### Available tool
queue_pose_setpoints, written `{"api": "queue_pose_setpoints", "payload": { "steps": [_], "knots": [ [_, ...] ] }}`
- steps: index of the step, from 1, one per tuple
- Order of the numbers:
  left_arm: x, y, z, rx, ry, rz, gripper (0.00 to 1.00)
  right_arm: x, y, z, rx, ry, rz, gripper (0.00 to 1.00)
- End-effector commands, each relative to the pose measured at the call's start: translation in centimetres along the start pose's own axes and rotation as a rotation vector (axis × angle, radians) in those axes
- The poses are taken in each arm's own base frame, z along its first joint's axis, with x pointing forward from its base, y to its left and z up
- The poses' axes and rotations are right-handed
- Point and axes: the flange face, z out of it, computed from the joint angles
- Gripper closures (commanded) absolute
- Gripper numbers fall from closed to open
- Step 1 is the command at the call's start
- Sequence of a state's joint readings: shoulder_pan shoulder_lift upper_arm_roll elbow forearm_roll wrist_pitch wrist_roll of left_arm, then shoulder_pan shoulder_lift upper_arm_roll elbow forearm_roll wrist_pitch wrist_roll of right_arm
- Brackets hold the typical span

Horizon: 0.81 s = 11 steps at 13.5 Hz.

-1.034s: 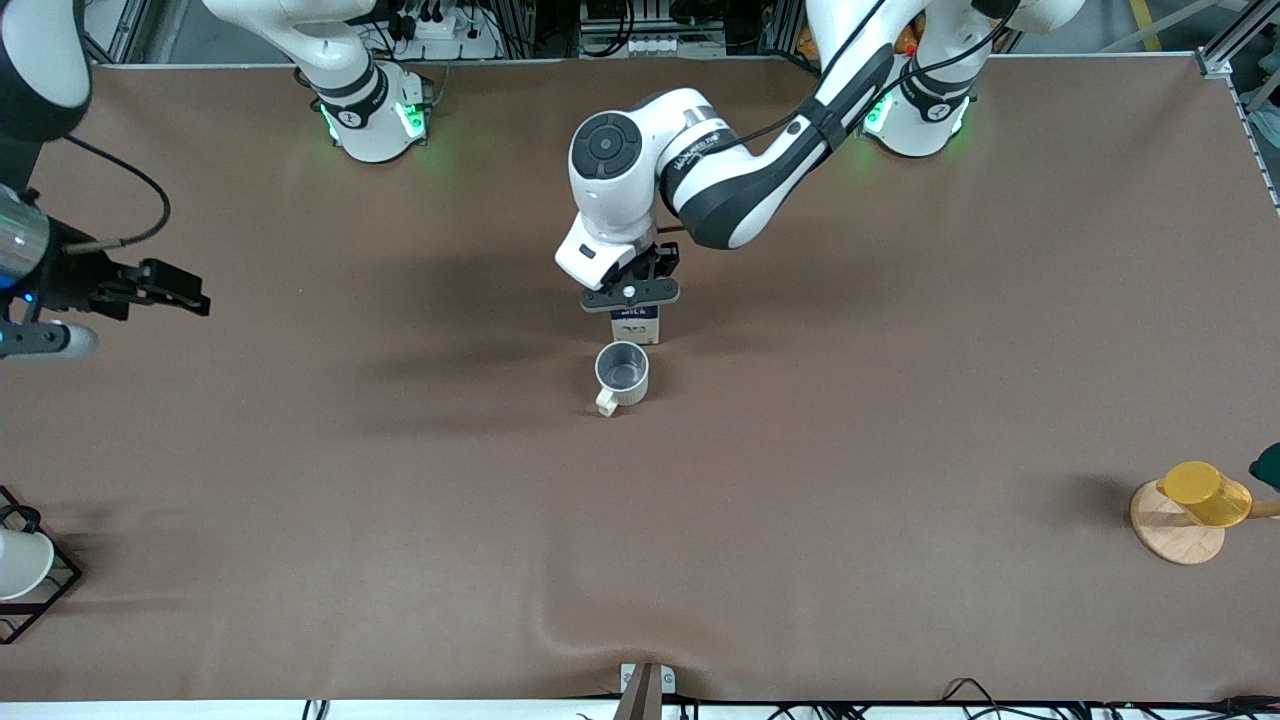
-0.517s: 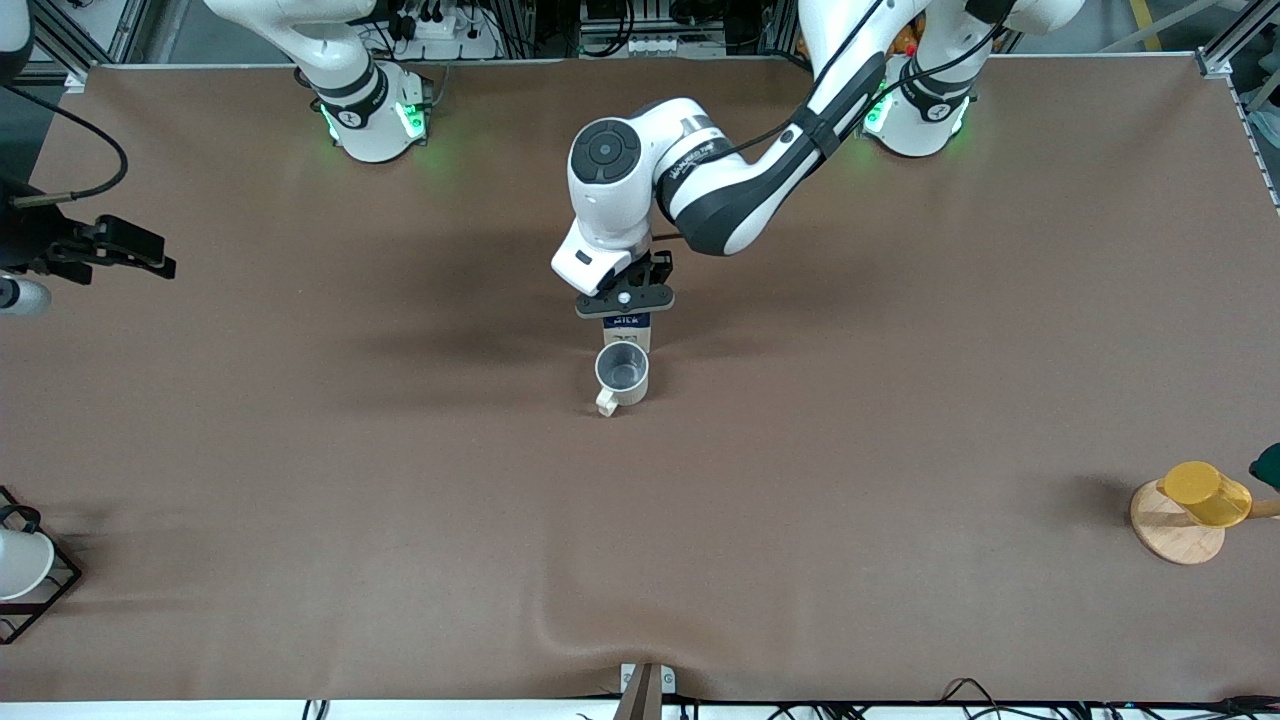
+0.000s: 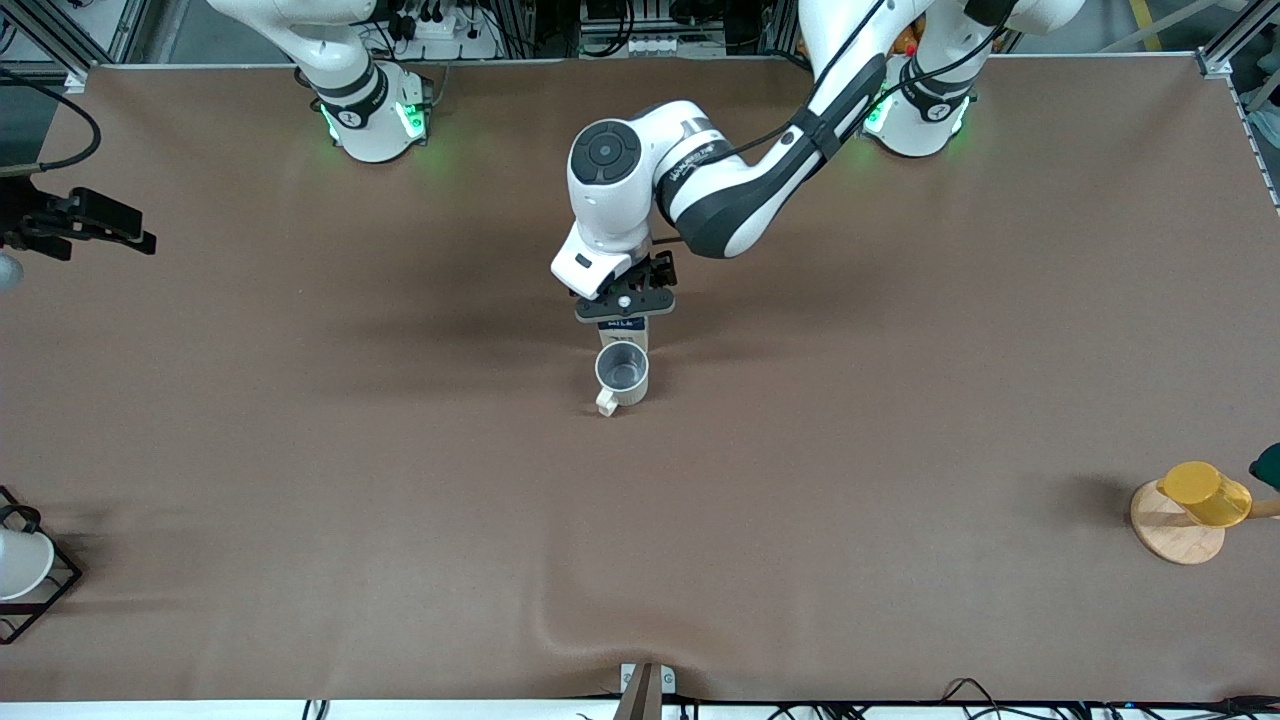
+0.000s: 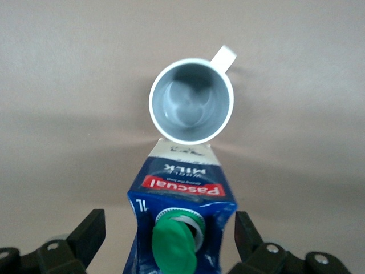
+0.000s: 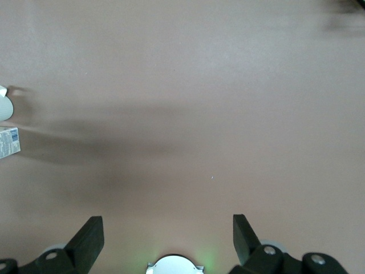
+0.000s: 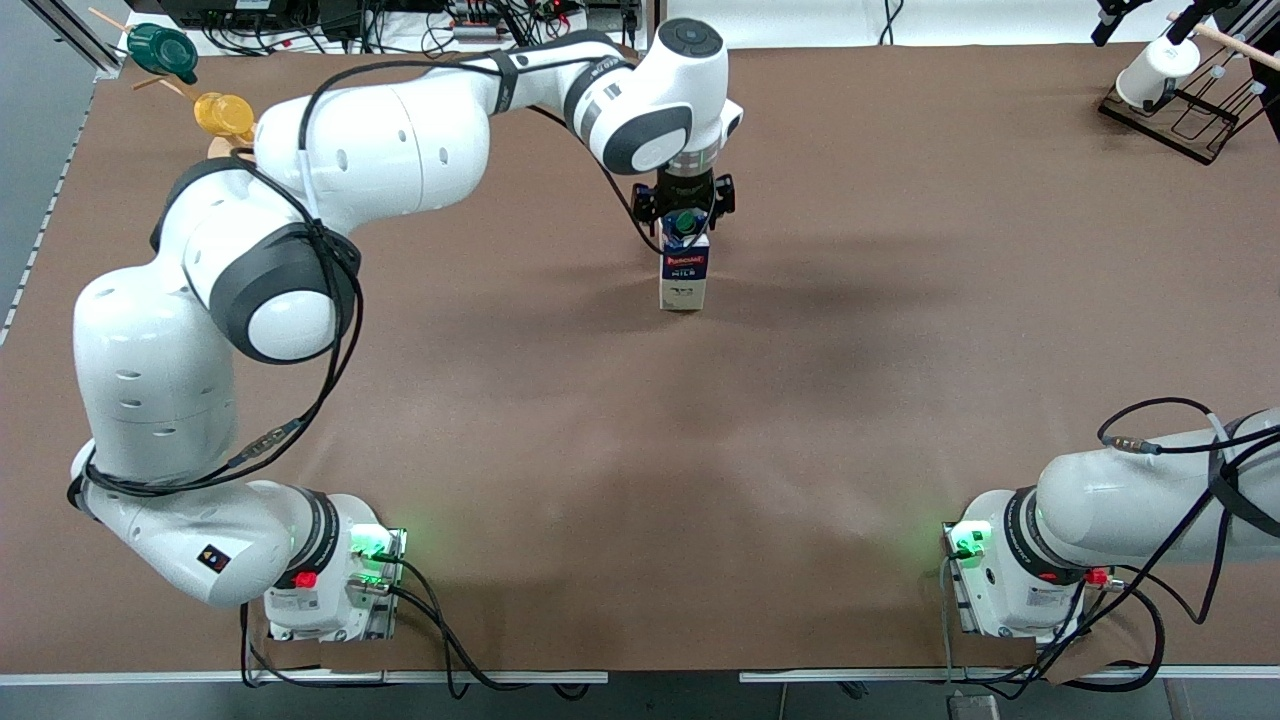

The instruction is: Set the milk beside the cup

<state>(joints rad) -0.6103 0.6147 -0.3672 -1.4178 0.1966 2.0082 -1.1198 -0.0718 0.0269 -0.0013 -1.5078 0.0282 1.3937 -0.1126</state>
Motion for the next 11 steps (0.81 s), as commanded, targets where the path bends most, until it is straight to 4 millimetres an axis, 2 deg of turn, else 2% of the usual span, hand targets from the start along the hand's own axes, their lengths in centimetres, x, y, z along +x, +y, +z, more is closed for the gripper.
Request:
{"api": "queue_pose_setpoints", "payload": {
  "steps": [1, 2, 3, 5, 7, 8, 10, 11],
  "knots": [
    [-0.2, -1.0, -7.6, -0.045, 0.095, -0.050, 0.00, -0.5, 0.6, -0.9, -0.049, 0.020, -0.003, 0.00],
    [0.7, -2.4, -11.0, -0.059, 0.133, -0.079, 0.00, -0.5, 0.7, -1.2, -0.058, 0.027, -0.002, 0.00],
    [2.2, -4.6, -14.1, -0.062, 0.167, -0.108, 0.00, -0.5, 1.1, -1.4, -0.059, 0.037, 0.006, 0.00],
    [5.4, -10.1, -20.1, -0.067, 0.213, -0.185, 0.00, -0.4, 1.5, -2.0, -0.049, 0.068, 0.014, 0.00],
    [9.0, -16.7, -24.2, -0.066, 0.221, -0.272, 0.00, -0.2, 1.3, -1.8, -0.064, 0.062, 0.020, 0.00],
    [10.2, -19.9, -26.3, -0.058, 0.238, -0.281, 0.00, 0.0, 1.0, -1.9, -0.066, 0.066, 0.017, 0.00],
    [12.5, -25.9, -28.9, -0.019, 0.260, -0.239, 0.00, 0.1, 1.2, -1.7, -0.062, 0.067, 0.019, 0.00],
    [13.1, -28.3, -29.6, 0.007, 0.253, -0.224, 0.00, 0.1, 0.9, -1.7, -0.062, 0.067, 0.013, 0.00]
  ]
}}
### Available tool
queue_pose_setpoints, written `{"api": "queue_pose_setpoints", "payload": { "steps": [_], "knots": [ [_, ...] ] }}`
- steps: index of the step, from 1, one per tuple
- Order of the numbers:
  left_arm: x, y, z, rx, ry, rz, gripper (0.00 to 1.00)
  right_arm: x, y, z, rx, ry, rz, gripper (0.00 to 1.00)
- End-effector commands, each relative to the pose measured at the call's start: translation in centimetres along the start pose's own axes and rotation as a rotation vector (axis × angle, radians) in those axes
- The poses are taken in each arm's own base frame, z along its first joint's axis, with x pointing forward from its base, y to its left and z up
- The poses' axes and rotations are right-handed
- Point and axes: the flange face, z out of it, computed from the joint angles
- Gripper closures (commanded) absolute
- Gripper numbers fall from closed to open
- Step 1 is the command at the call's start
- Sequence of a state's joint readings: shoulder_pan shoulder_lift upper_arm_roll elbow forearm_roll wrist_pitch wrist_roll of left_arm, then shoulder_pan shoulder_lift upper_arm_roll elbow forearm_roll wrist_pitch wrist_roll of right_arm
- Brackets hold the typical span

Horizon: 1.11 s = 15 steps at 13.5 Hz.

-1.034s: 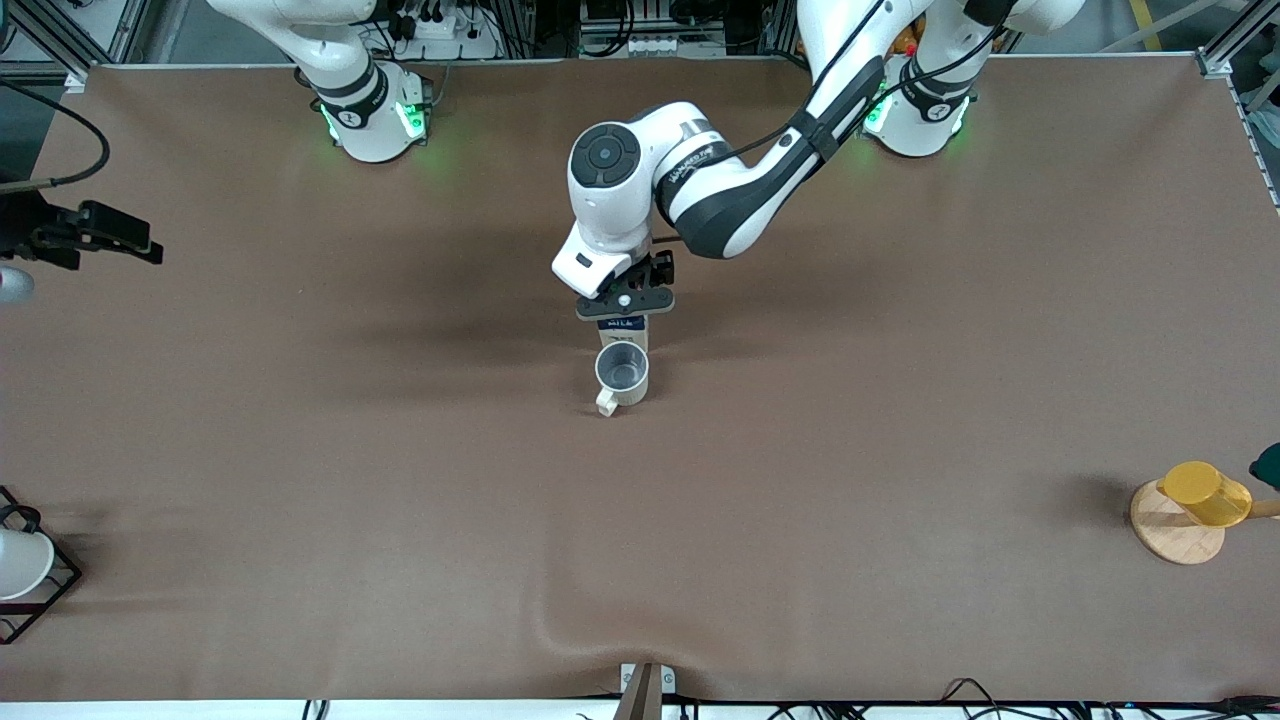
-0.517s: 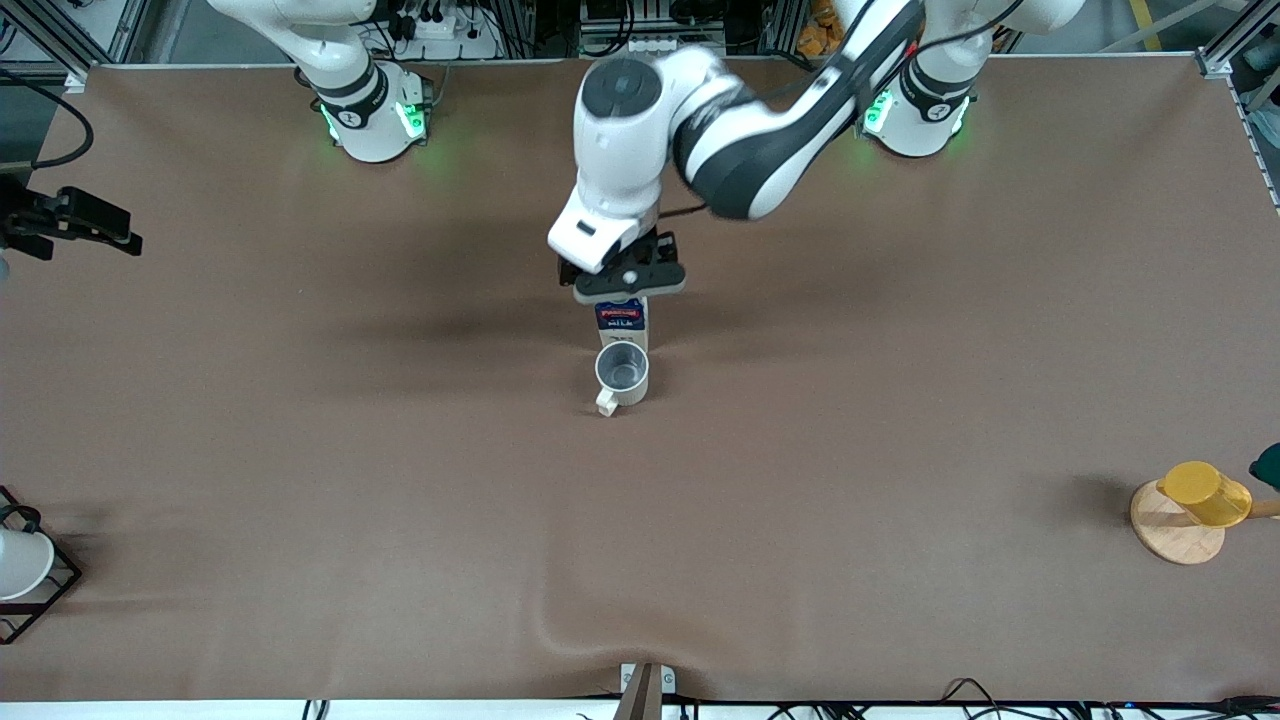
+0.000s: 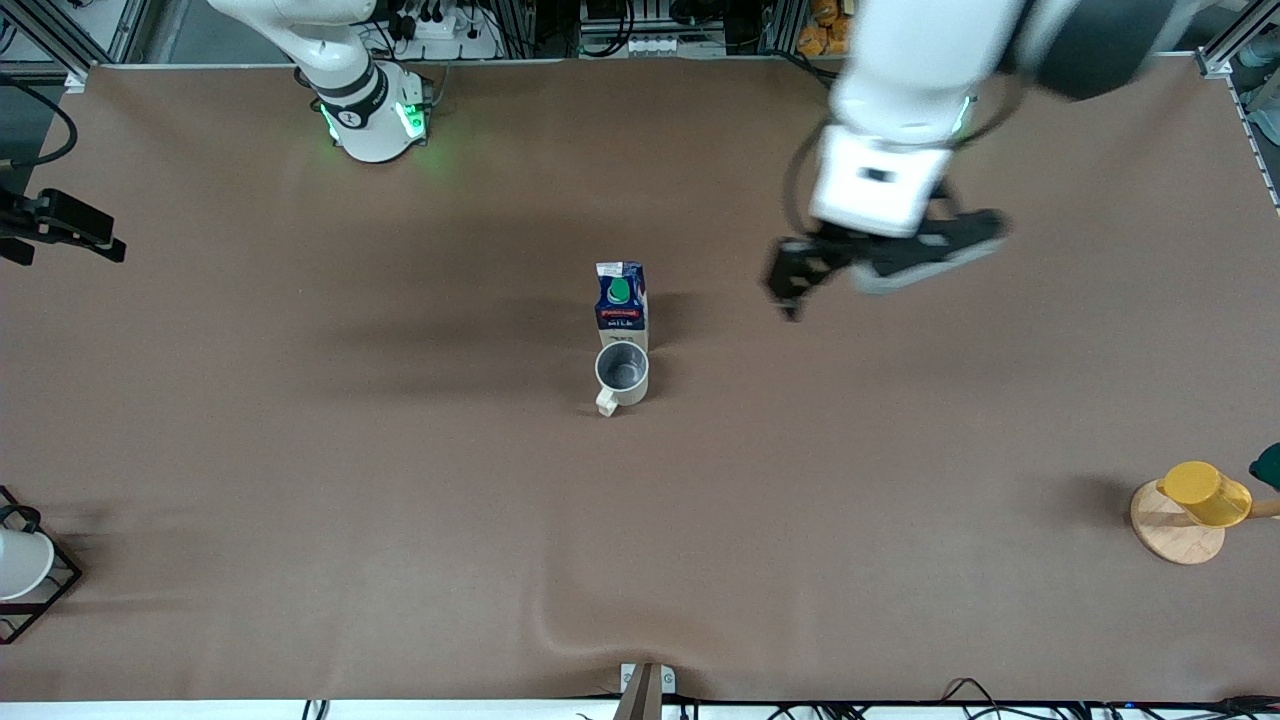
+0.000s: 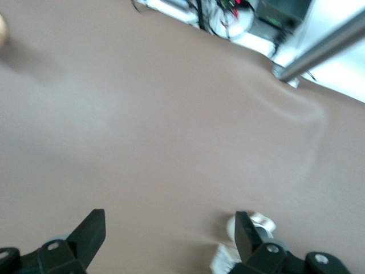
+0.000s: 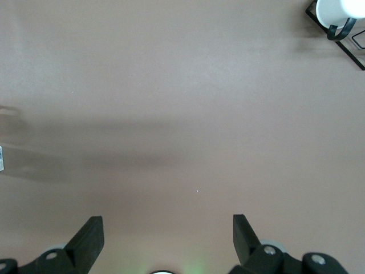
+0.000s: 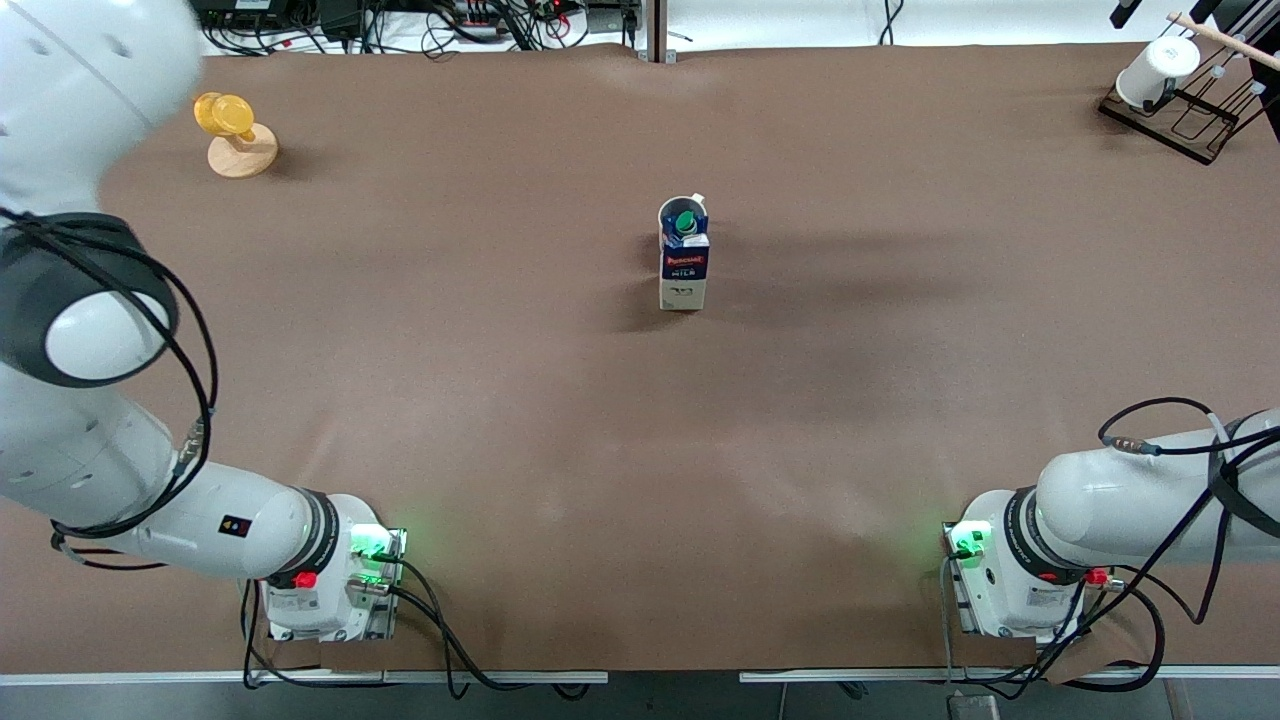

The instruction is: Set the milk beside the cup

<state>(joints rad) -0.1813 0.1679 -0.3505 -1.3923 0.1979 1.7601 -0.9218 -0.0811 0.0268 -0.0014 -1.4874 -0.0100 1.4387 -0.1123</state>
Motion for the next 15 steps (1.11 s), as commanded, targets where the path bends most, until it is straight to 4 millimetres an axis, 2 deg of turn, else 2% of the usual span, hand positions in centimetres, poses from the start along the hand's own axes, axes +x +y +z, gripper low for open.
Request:
{"api": "queue_pose_setpoints", "payload": {
  "steps": [1, 4, 5, 6, 8, 9, 11, 15],
  "knots": [
    [2.4, -5.3, -0.8, 0.053, -0.028, 0.059, 0.00, 0.0, -0.3, -0.3, -0.018, 0.006, -0.008, 0.00],
    [7.4, -12.1, -1.1, -0.019, -0.087, 0.107, 0.00, 0.4, -0.6, -0.5, -0.021, 0.029, -0.011, 0.00],
    [9.3, -15.0, -1.0, -0.020, -0.087, 0.151, 0.00, 0.4, -0.6, -0.5, -0.022, 0.032, -0.011, 0.00],
    [9.9, -16.9, -1.2, -0.011, -0.098, 0.228, 0.00, 0.4, -0.6, -0.4, -0.021, 0.031, -0.012, 0.00],
    [10.1, -19.1, -1.6, -0.003, -0.144, 0.242, 0.00, 0.5, -0.7, -0.3, -0.020, 0.029, -0.014, 0.00],
    [9.7, -19.1, -1.6, 0.000, -0.156, 0.252, 0.00, 0.5, -0.7, -0.3, -0.020, 0.029, -0.013, 0.00],
    [9.4, -20.7, -1.2, 0.015, -0.161, 0.231, 0.00, 0.5, -0.6, -0.3, -0.021, 0.029, -0.013, 0.00],
    [9.5, -21.3, -2.0, 0.017, -0.152, 0.234, 0.00, 0.5, -0.6, -0.3, -0.021, 0.029, -0.013, 0.00]
  ]
}}
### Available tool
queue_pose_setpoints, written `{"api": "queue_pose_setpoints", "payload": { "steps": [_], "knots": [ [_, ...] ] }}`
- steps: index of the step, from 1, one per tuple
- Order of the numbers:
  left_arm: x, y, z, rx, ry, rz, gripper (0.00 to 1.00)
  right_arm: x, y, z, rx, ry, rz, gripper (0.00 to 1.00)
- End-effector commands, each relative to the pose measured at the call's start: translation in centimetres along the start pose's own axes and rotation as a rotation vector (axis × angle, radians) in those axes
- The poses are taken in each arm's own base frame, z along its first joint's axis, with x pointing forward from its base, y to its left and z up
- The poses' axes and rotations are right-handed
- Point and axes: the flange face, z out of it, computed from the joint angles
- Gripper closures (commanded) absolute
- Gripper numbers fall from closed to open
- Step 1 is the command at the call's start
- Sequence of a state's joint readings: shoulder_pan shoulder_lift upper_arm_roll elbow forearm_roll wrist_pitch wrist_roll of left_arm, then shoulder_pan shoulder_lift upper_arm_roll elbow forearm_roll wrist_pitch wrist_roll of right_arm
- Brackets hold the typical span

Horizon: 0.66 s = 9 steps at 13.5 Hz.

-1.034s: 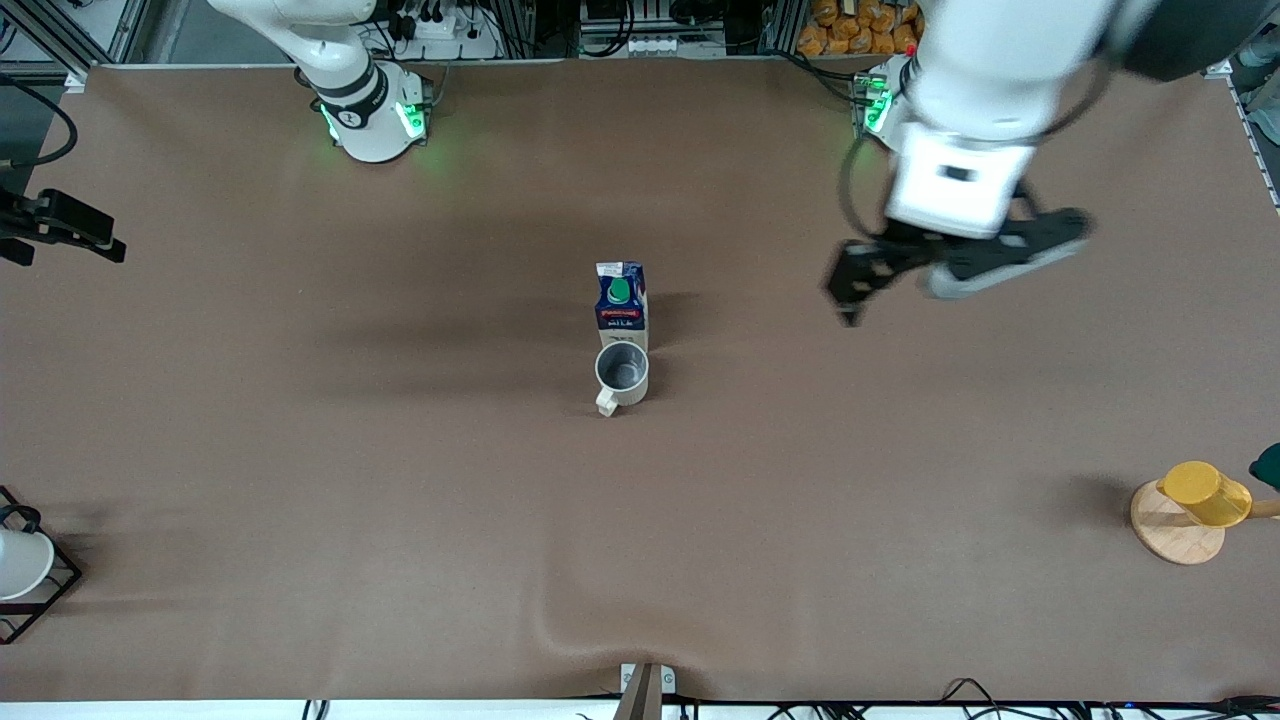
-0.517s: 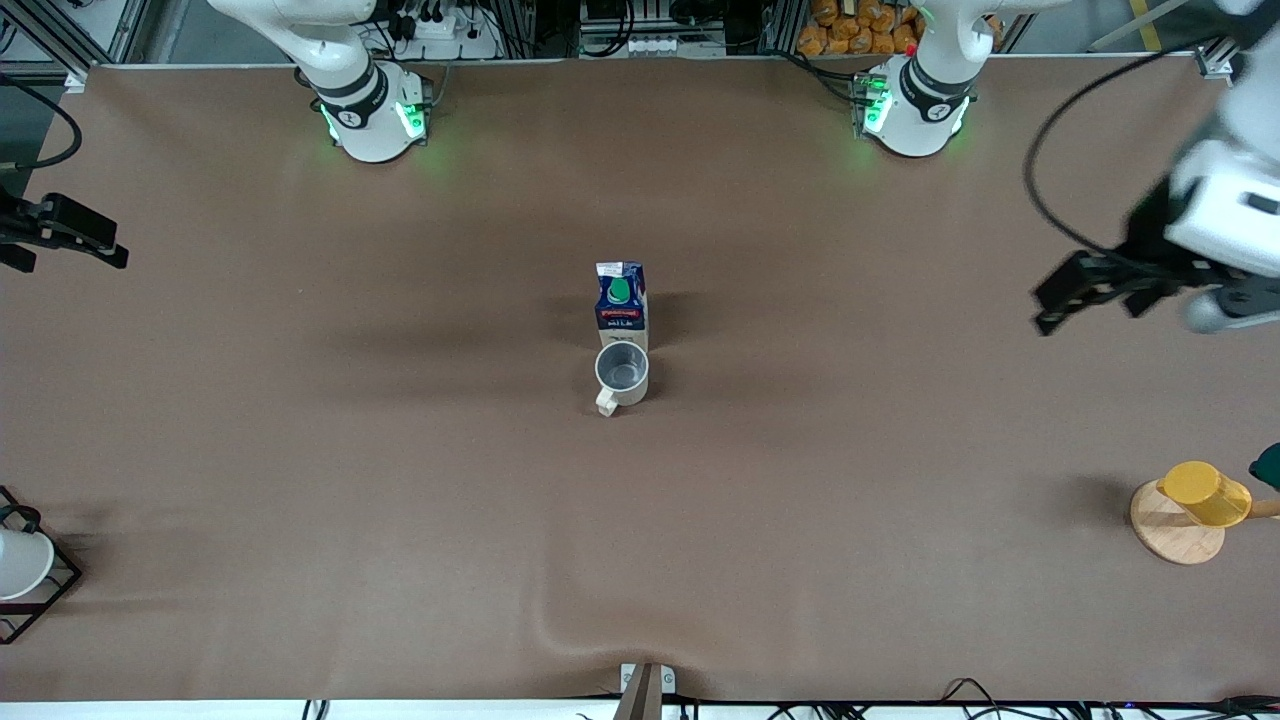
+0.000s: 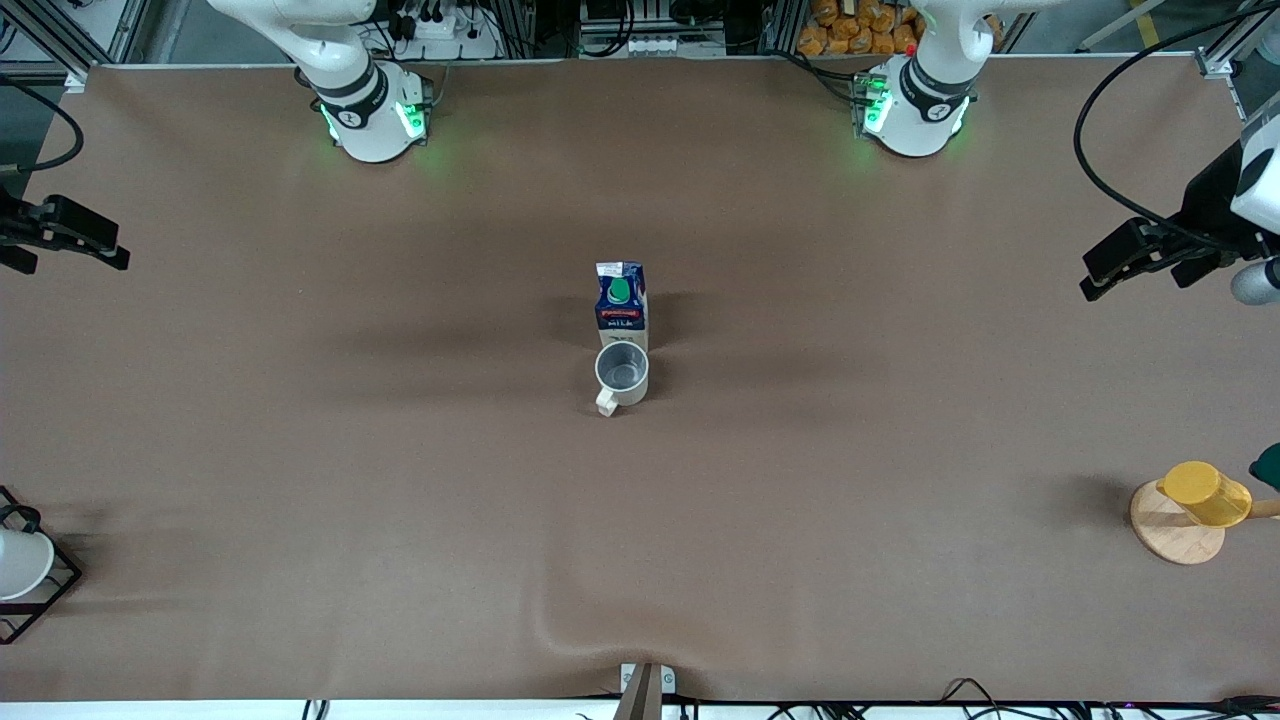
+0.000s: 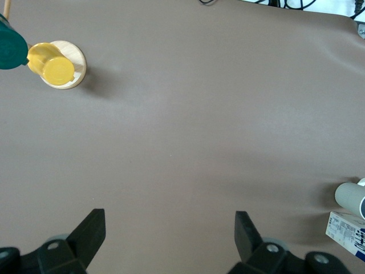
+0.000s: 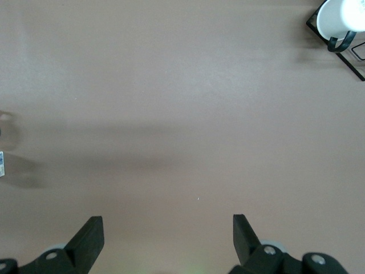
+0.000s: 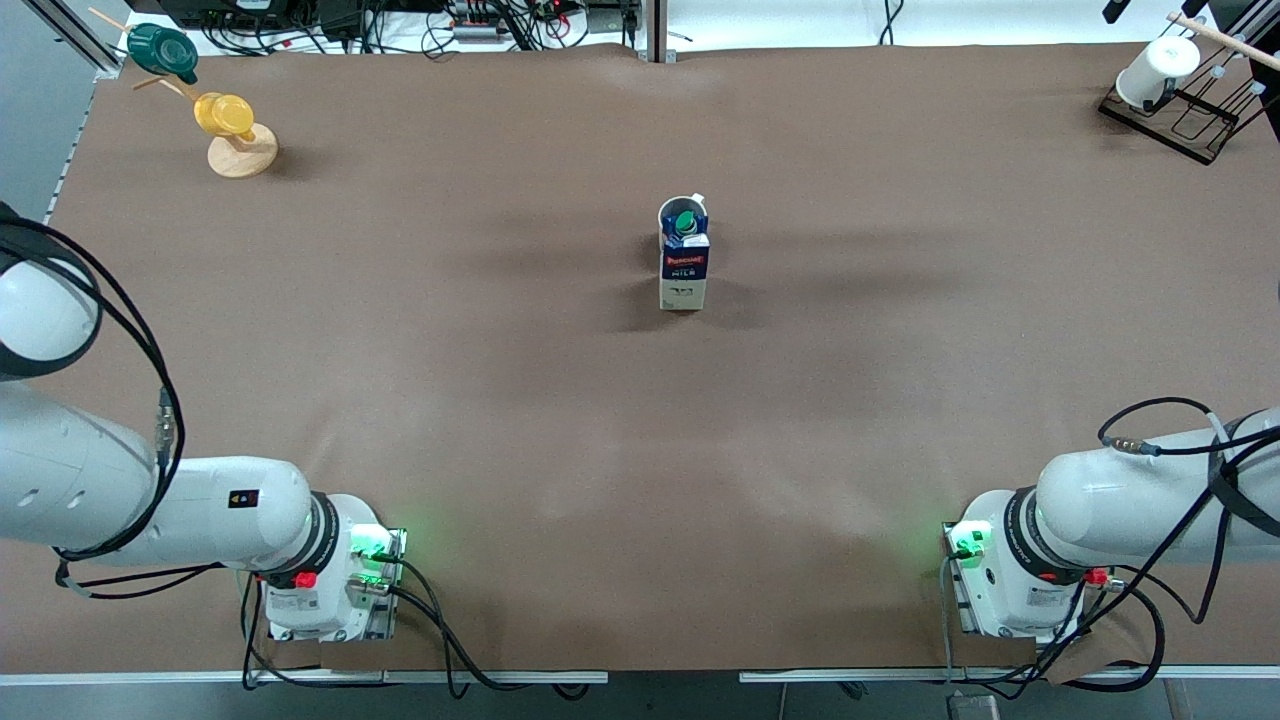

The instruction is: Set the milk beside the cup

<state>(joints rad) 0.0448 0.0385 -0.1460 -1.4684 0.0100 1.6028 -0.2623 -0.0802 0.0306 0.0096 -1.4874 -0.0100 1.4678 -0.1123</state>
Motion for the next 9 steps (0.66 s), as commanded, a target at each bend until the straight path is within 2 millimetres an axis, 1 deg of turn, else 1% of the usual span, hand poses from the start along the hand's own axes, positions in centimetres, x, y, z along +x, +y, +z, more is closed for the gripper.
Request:
{"api": "queue_pose_setpoints", "payload": {
  "steps": [1, 4, 5, 6, 7, 9],
  "knots": [
    [-0.9, -0.5, -1.1, -0.012, 0.010, 0.011, 0.00, 0.0, -0.1, -0.3, -0.018, 0.004, -0.002, 0.00],
    [-1.9, 0.6, -0.9, 0.007, -0.040, 0.037, 0.00, 0.0, 0.0, -0.3, -0.018, 0.004, -0.001, 0.00],
    [-2.5, 0.8, -1.2, 0.012, -0.052, 0.045, 0.00, 0.0, 0.0, -0.3, -0.018, 0.004, -0.001, 0.00],
    [-3.1, 1.7, -1.1, 0.016, -0.067, 0.065, 0.00, 0.0, 0.0, -0.3, -0.018, 0.004, -0.001, 0.00],
    [-3.7, 2.0, -1.0, 0.018, -0.096, 0.076, 0.00, 0.0, 0.1, -0.3, -0.019, 0.004, 0.001, 0.00],
    [-4.2, 2.4, -1.1, 0.024, -0.109, 0.084, 0.00, 0.0, 0.1, -0.3, -0.019, 0.004, 0.001, 0.00]
  ]
}}
